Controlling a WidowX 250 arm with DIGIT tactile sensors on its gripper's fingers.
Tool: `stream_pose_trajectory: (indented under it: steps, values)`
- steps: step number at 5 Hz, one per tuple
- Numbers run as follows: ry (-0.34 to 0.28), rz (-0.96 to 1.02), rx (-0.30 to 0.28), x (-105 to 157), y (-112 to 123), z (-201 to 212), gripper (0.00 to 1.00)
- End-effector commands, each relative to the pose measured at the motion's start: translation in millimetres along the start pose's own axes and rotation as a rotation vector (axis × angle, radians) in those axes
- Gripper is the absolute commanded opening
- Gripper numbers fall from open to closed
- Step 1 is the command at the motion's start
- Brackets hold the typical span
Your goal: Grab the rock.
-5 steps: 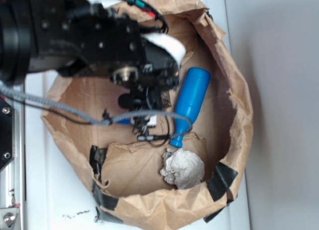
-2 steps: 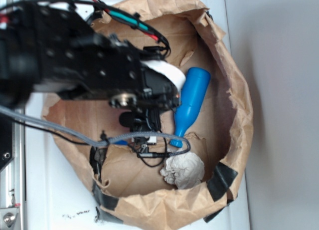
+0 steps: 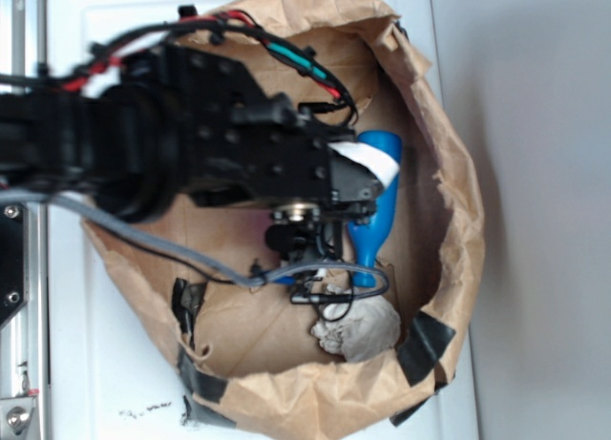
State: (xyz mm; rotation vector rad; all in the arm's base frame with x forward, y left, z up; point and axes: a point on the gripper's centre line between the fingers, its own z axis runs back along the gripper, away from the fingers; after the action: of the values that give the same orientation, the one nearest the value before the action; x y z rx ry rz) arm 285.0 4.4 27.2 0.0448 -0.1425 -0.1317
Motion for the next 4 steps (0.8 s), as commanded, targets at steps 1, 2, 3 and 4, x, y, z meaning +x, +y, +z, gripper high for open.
stream_pose_trajectory:
  steps: [1, 2, 3, 4]
  values:
    - [-0.037, 0.014, 0.039, 8.5, 6.5, 11.1, 0.83]
    - [-0.043, 0.021, 0.044, 1.1, 1.9, 13.4, 0.0]
    - [-0.057, 0.015, 0.049, -8.5, -4.2, 17.5, 0.0]
    - [-0.069, 0.032, 0.053, -18.4, 0.8, 33.5, 0.0]
